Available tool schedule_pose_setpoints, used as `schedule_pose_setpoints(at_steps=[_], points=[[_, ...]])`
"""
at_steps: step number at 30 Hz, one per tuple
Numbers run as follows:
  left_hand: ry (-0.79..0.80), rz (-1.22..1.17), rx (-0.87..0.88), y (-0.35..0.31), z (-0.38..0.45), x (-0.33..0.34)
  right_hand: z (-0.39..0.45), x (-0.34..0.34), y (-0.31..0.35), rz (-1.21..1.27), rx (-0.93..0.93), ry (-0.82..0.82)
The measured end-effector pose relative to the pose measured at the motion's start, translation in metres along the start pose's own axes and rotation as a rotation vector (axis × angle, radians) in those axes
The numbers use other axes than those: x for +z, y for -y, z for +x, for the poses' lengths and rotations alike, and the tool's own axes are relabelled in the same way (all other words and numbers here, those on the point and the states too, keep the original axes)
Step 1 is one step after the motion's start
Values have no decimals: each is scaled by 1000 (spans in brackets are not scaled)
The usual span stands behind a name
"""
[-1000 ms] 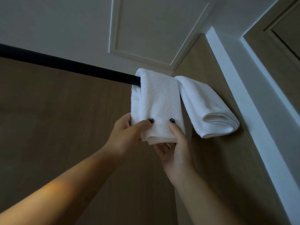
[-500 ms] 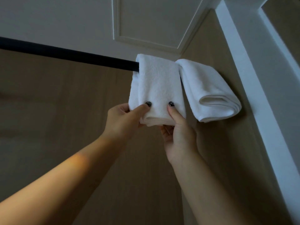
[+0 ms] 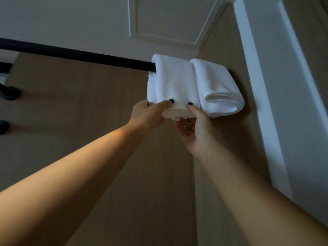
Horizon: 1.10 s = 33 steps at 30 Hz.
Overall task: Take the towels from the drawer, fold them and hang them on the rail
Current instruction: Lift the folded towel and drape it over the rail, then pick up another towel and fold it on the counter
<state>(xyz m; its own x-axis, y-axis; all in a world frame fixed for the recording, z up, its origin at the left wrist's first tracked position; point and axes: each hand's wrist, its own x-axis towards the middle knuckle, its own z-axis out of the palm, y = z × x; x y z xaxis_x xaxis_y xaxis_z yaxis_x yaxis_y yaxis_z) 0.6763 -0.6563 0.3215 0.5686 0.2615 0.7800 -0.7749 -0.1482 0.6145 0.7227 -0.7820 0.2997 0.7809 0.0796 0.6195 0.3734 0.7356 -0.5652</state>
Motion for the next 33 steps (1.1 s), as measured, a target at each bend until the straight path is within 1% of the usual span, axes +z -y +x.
schedule_pose_setpoints(at_steps=[2,5,10,13,16,18,21,24,27,33], points=[[38,33,-32,-4,-3,-3,-5,0,5,-98,10,-38],[106,94,-64,-9,-11,-11,-15,-1,13,-294,19,-140],[130,274,-49,-10,-34,-43,-49,-1,17,-659,75,-273],[157,376,-72,-11,-58,-73,-76,1,12,-868,66,-269],[244,553,-56,-8,-78,-104,-103,9,3,-1205,9,-252],[298,632,-71,-4,-90,-122,-122,15,-5,-1392,-35,-191],[375,714,-123,0,-113,-146,-152,23,-19,-1591,12,51],[442,778,-154,1,-140,-167,-176,31,-34,-1775,54,223],[489,874,-163,1,-166,-192,-197,40,-49,-1834,82,344],[512,1021,-226,-1,-220,-252,-236,49,-80,-1892,128,525]])
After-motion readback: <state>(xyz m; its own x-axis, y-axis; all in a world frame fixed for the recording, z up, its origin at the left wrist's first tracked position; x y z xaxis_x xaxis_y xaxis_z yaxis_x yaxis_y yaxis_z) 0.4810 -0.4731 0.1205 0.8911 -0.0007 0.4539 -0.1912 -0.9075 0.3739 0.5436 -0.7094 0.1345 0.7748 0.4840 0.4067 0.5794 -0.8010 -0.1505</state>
